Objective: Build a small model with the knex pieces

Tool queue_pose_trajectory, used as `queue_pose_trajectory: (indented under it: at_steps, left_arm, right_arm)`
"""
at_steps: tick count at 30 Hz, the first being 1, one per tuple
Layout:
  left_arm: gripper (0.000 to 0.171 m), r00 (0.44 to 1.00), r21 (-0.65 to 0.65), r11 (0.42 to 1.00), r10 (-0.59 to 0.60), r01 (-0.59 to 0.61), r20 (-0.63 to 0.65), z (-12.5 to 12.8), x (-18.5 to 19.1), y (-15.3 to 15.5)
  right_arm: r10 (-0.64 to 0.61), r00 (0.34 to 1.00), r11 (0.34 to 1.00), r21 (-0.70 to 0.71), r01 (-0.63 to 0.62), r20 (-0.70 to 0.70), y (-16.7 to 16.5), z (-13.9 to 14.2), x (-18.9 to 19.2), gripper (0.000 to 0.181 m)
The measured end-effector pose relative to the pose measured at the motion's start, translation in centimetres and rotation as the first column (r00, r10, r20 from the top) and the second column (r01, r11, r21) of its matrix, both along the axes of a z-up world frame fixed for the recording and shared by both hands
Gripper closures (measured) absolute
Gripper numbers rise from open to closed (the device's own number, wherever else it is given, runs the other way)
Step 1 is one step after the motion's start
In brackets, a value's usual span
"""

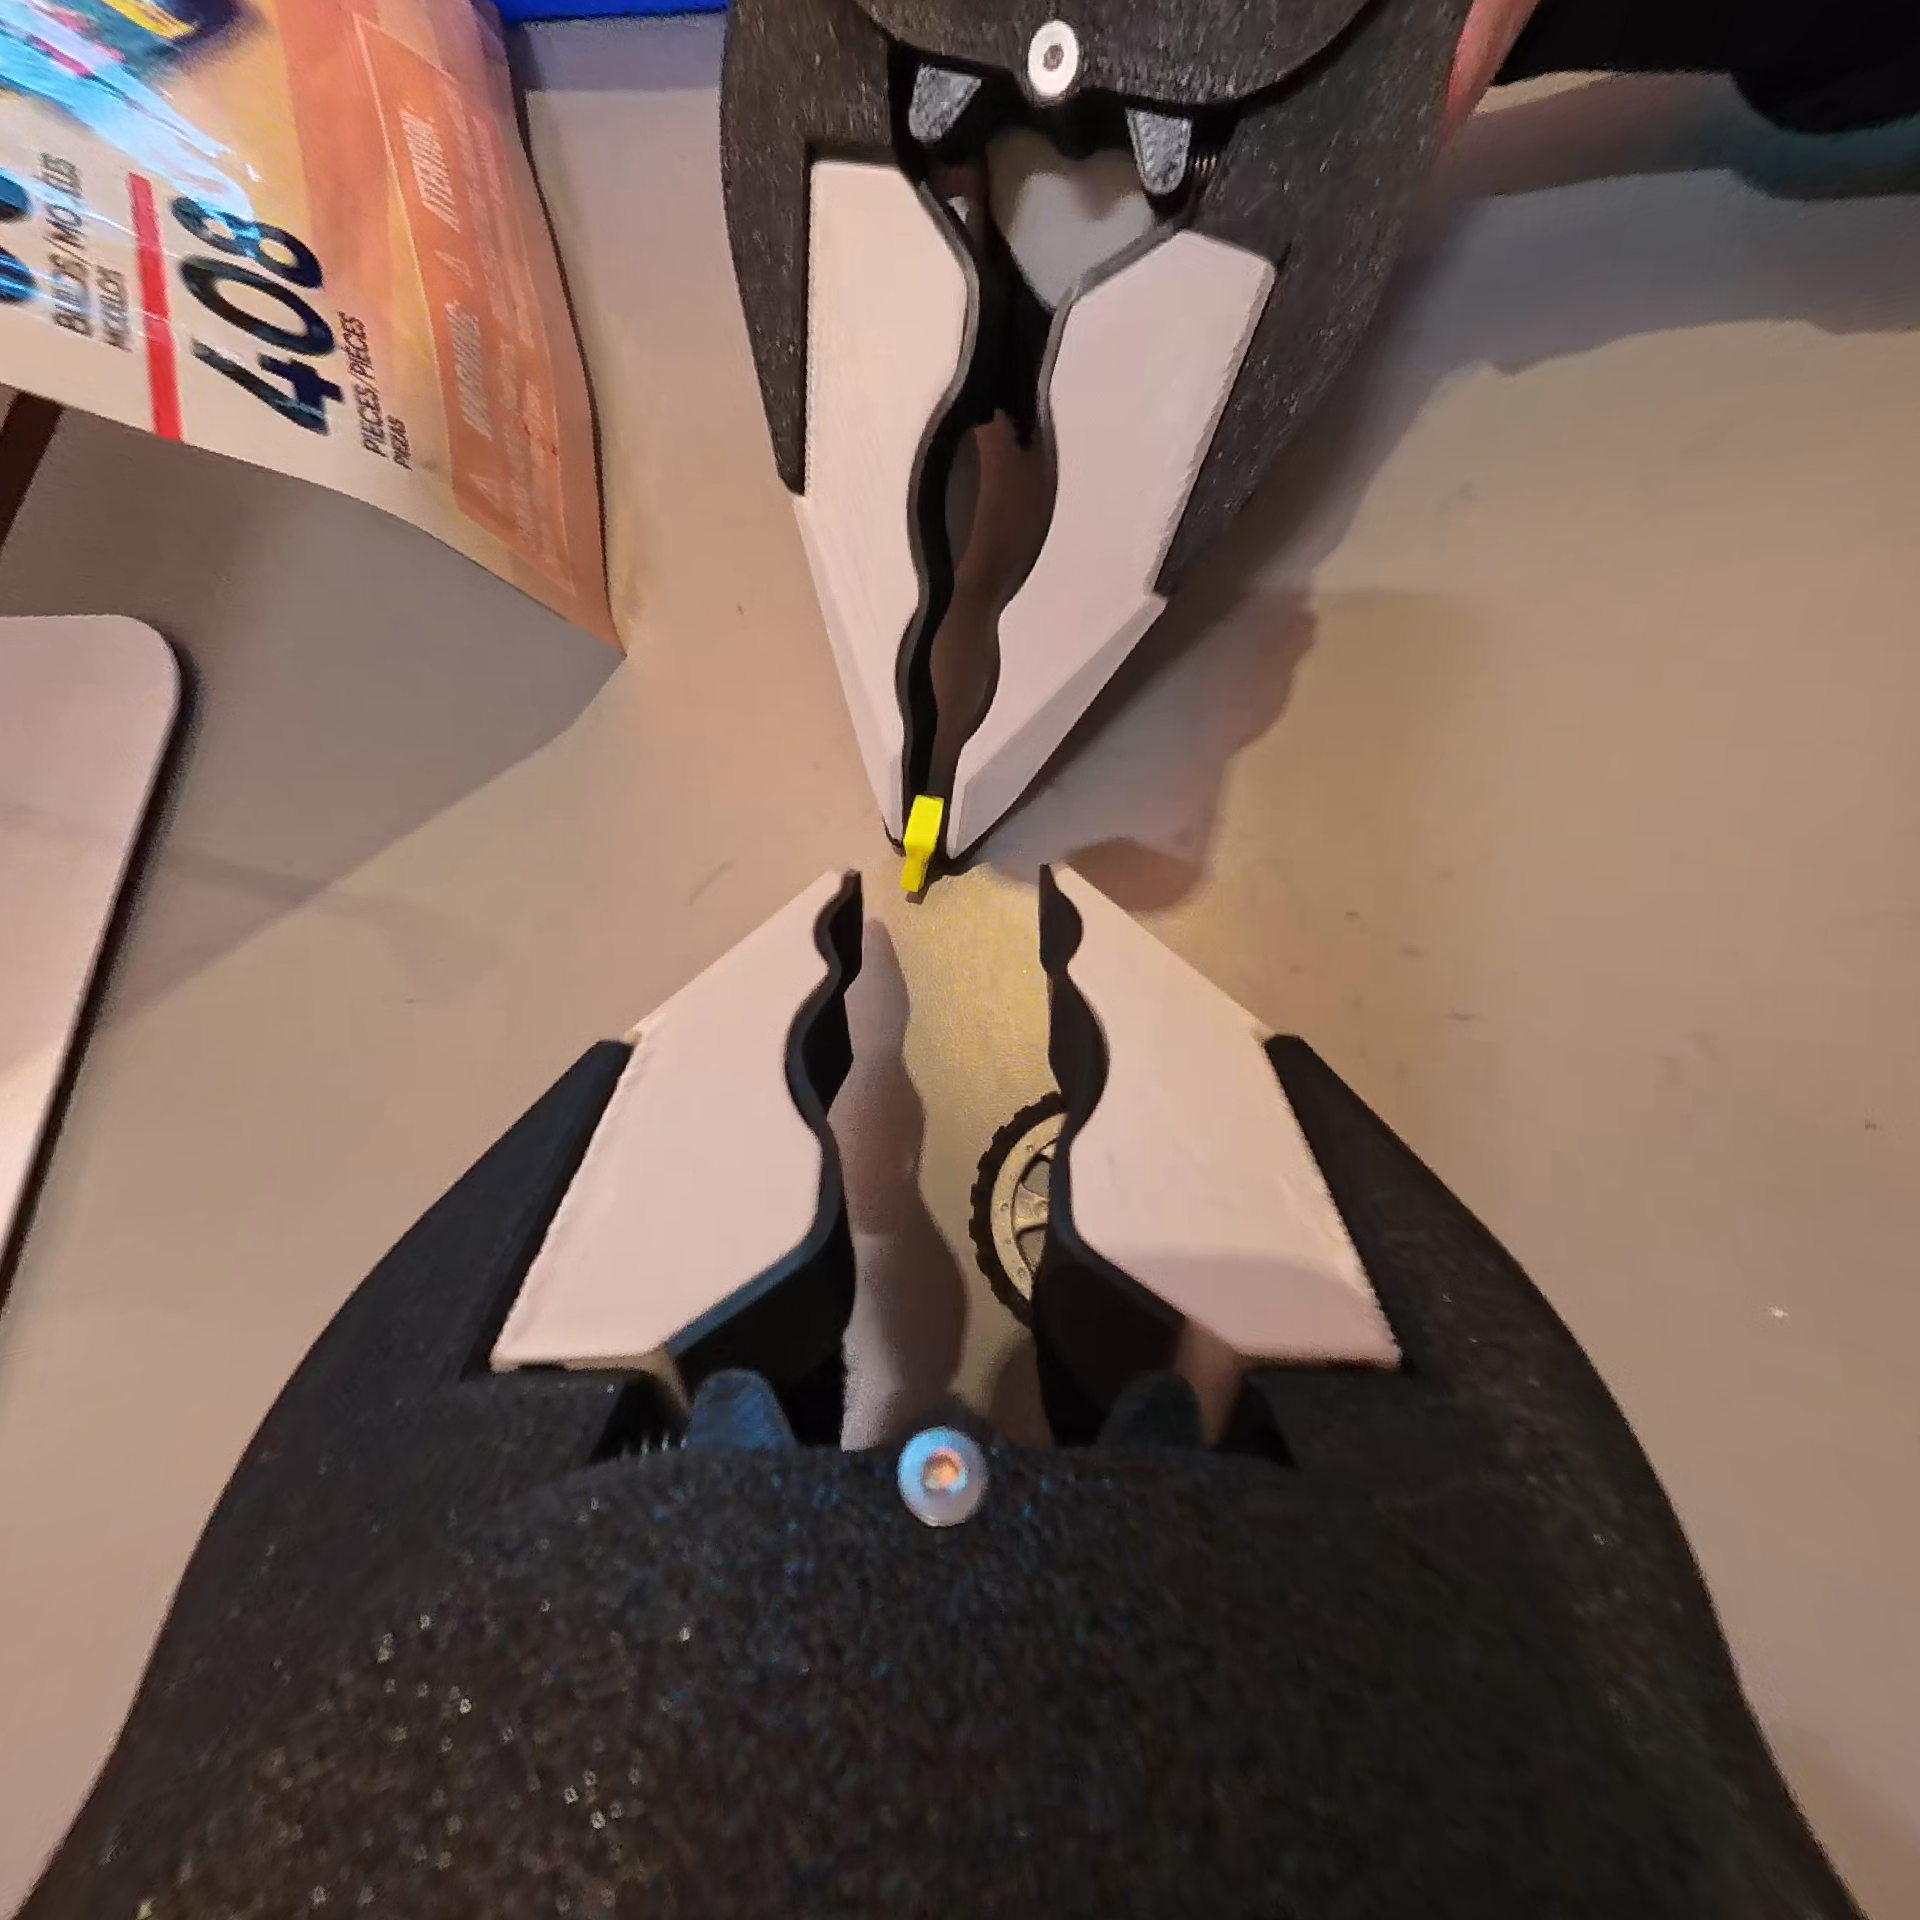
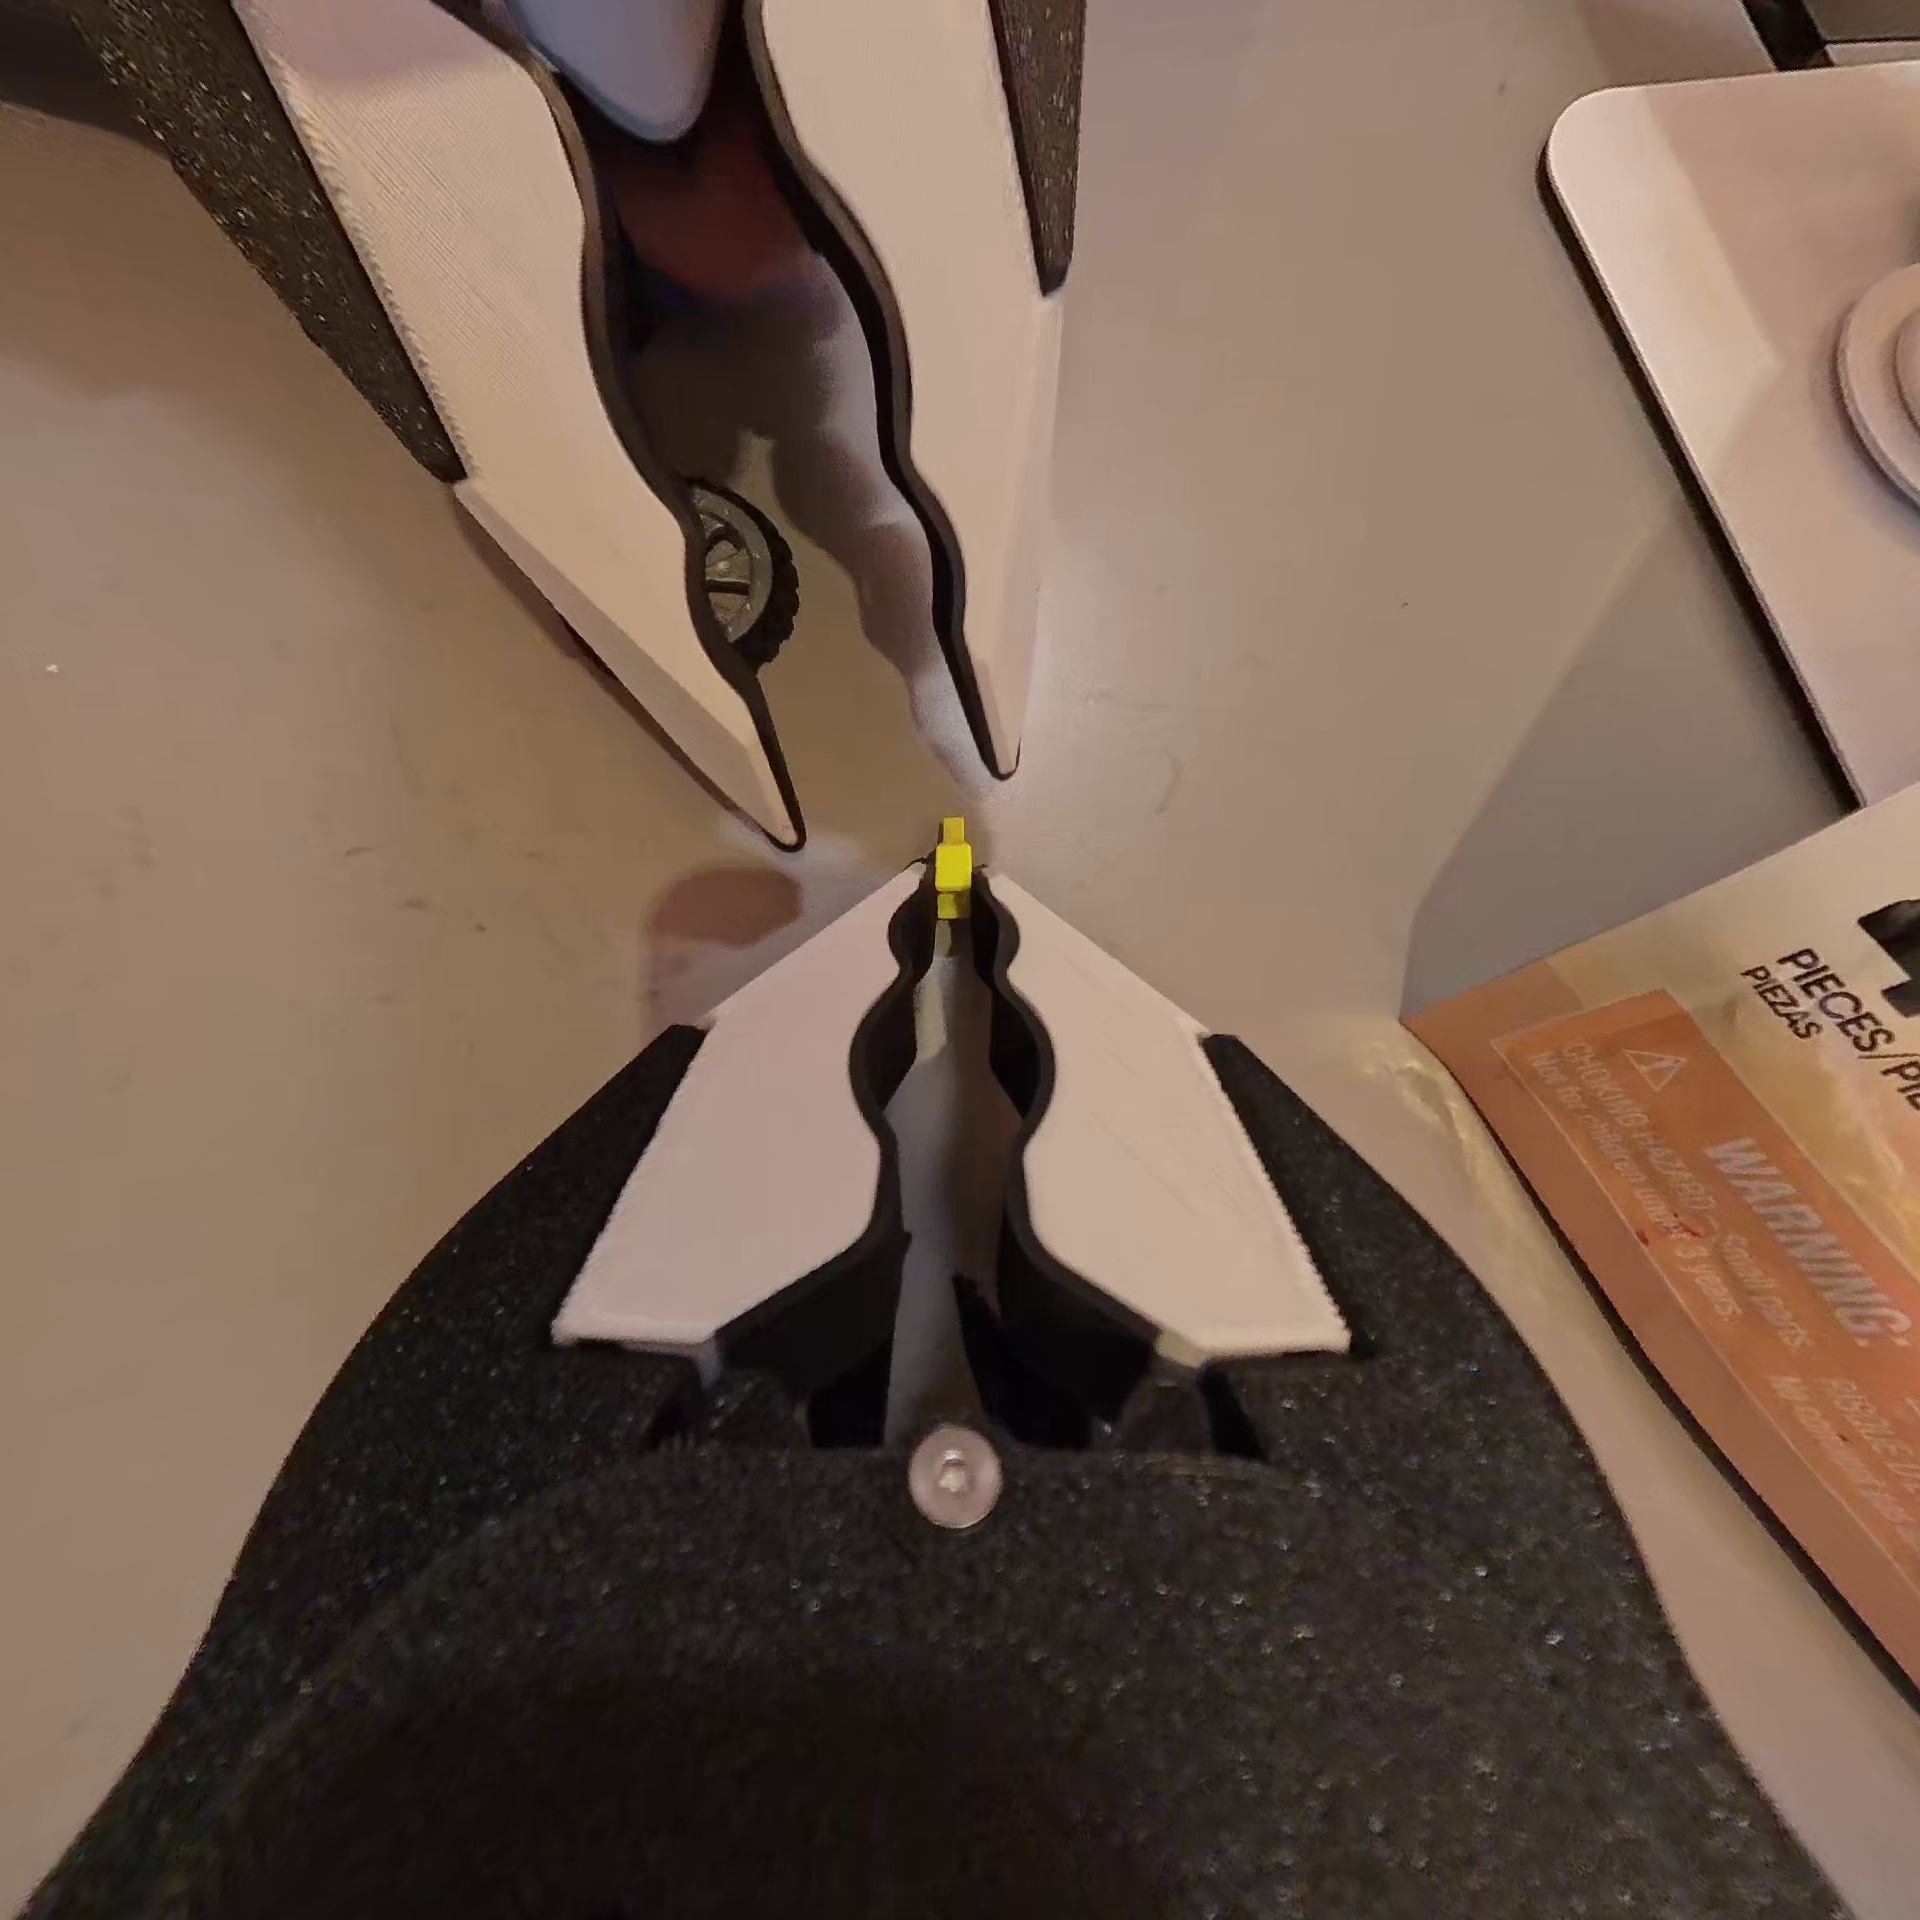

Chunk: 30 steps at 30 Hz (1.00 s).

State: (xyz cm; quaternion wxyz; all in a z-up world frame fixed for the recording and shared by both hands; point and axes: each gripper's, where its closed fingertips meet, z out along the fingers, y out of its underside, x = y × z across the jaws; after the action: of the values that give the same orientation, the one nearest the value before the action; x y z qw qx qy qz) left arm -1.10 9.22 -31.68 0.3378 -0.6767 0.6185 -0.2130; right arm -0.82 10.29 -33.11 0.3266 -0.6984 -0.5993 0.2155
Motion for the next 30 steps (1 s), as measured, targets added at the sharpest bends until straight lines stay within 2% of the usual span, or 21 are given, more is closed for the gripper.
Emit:
queue_pose_trajectory:
  at_steps: [3, 10, 14, 17, 20, 23, 27, 30]
  left_arm:
    - [0.14, 1.0, 0.002, 1.0, 0.013, -0.013, 0.006, 0.4, 0.2, -0.1]
    - [0.138, 0.997, -0.013, 0.997, 0.071, -0.071, -0.013, -0.6, 0.3, -0.5]
    - [0.134, 0.996, 0.034, 0.996, 0.086, -0.086, -0.002, 0.6, 0.4, -0.9]
    - [0.128, 0.993, 0.092, 0.989, 0.113, -0.115, 0.027, 4.1, 0.2, -1.3]
    - [0.128, 0.988, 0.206, 0.969, 0.121, -0.138, 0.093, 10.6, -1.3, -1.8]
    - [0.126, 0.98, 0.286, 0.937, 0.181, -0.199, 0.088, 15.4, -4.8, -1.5]
    - [0.126, 0.931, 0.402, 0.843, 0.355, -0.357, 0.081, 22.3, -13.3, 1.7]
    - [0.12, 0.837, 0.422, 0.744, 0.542, -0.518, 0.072, 26.7, -24.3, 6.4]
  right_arm:
    - [0.0, 1.0, 1.0, 0.003, 0.0, 0.0, -0.1, 0.0, 0.0, 0.176]
    - [-0.003, 1.0, 0.999, 0.033, 0.003, 0.006, -0.3, 0.0, 0.1, 0.175]
    - [0.0, 1.0, 0.999, 0.043, 0.0, 0.007, -0.4, 0.0, 0.1, 0.175]
    - [-0.001, 1.0, 0.998, 0.056, 0.0, 0.009, -0.4, 0.0, 0.2, 0.175]
    - [-0.003, 1.0, 0.998, 0.061, 0.003, 0.008, -0.5, 0.0, 0.2, 0.175]
    - [-0.008, 1.0, 0.998, 0.064, 0.007, 0.008, -0.4, 0.0, 0.2, 0.175]
    - [-0.014, 1.0, 0.998, 0.069, 0.013, 0.008, -0.4, 0.0, 0.3, 0.175]
    - [-0.017, 1.0, 0.998, 0.064, 0.016, 0.007, -0.4, 0.0, 0.3, 0.175]
